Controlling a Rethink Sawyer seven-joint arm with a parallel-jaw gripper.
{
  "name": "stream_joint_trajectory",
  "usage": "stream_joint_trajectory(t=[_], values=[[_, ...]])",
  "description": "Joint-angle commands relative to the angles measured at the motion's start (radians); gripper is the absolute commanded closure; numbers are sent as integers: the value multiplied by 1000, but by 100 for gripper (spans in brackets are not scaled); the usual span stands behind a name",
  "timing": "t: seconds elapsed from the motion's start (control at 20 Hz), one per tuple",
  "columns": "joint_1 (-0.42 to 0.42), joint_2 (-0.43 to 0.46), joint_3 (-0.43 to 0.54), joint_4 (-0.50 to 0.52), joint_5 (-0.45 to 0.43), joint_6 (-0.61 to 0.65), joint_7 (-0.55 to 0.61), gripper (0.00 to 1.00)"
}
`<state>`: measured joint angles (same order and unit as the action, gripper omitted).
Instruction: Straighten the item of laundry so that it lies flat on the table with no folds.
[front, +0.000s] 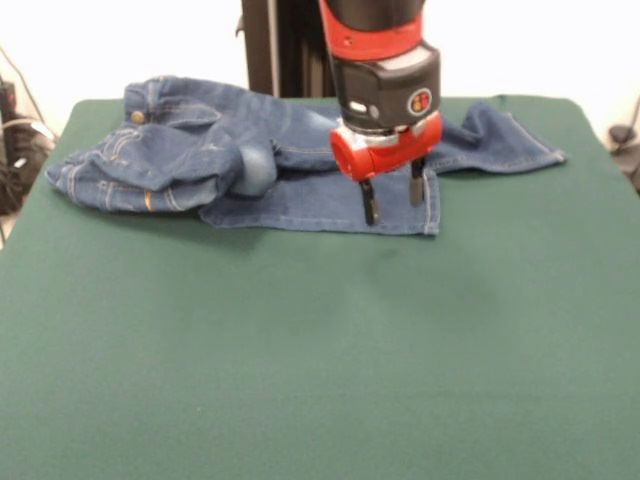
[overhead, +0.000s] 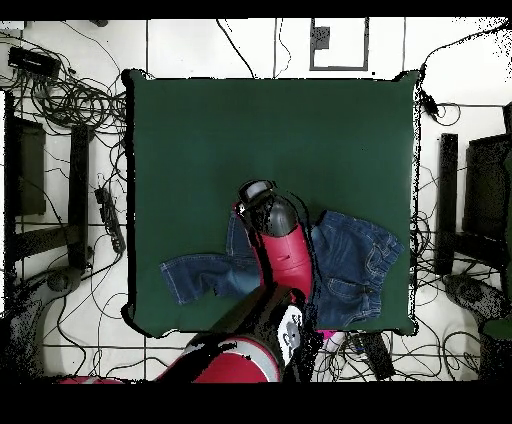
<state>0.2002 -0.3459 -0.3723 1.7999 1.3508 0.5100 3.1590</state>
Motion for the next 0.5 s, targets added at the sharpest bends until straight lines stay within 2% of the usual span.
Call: stream_joint_trajectory(t=[0.05, 0.1, 0.2, 0.3, 0.4, 0.5], values=[[-2, 60, 182, -48, -27, -54, 126, 0], [-10, 66, 207, -37, 11, -91, 67, 0], [-30, 95, 243, -24, 23, -133, -50, 0], [-69, 124, 321, -8, 69, -166, -230, 0], [-102, 165, 358, -15, 15, -169, -288, 0], [-117, 199, 371, -27, -53, -207, -269, 0]])
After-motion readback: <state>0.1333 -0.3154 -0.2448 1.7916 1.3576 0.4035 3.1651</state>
